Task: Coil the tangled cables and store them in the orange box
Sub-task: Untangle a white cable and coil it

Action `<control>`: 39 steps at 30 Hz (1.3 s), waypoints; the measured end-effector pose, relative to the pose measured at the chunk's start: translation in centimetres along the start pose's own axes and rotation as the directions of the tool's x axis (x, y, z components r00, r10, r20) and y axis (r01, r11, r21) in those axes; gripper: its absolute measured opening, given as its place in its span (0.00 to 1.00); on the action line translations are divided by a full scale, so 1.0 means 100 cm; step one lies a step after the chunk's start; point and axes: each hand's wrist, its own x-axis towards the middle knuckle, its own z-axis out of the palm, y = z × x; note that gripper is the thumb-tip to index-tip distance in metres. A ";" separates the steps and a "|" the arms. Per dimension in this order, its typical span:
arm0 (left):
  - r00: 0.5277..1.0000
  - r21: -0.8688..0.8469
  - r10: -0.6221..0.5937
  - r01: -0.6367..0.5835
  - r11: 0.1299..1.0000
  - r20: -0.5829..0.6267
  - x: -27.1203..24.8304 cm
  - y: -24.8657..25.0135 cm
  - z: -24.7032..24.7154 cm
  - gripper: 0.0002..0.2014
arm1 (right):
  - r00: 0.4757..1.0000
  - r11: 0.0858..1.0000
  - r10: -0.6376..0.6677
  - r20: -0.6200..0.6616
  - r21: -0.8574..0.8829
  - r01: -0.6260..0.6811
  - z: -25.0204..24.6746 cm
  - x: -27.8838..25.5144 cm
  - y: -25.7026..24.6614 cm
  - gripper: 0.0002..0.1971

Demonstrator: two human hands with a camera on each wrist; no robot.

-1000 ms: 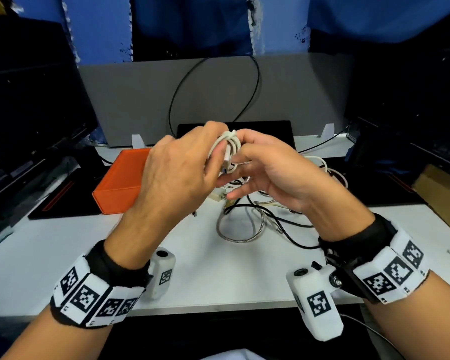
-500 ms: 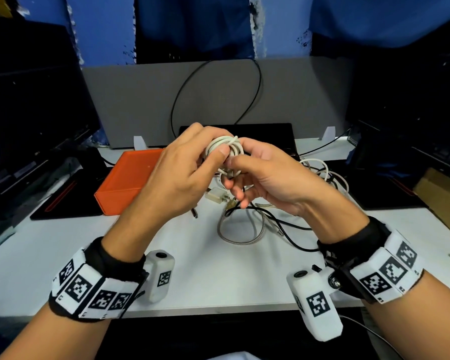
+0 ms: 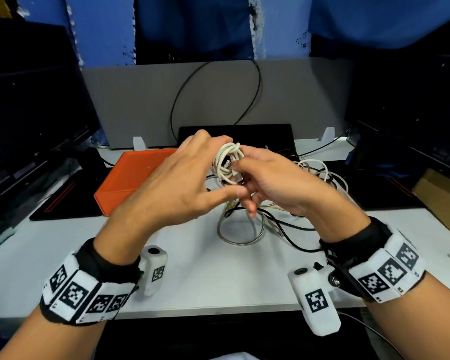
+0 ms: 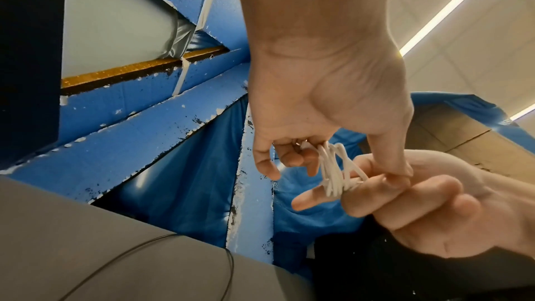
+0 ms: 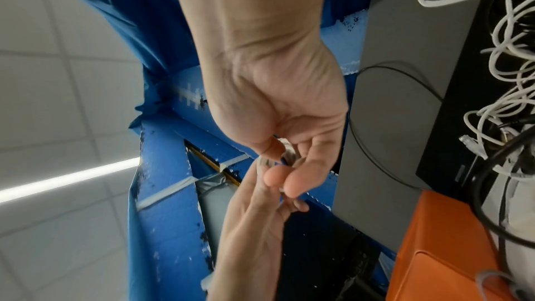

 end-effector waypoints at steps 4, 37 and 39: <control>1.000 0.101 -0.001 -0.002 0.995 0.027 0.000 0.001 -0.001 0.41 | 0.999 0.995 0.020 -0.033 -0.093 -0.023 0.002 0.000 0.000 0.11; 0.999 -0.282 -0.018 0.028 0.959 0.039 0.004 -0.023 0.002 0.17 | 0.995 0.960 -0.097 -0.036 -0.267 0.084 -0.005 0.001 0.007 0.13; 0.999 -0.360 -0.033 0.036 0.932 0.013 0.006 -0.023 0.010 0.17 | 0.983 0.954 -0.124 -0.139 -0.290 0.080 -0.002 0.007 0.010 0.13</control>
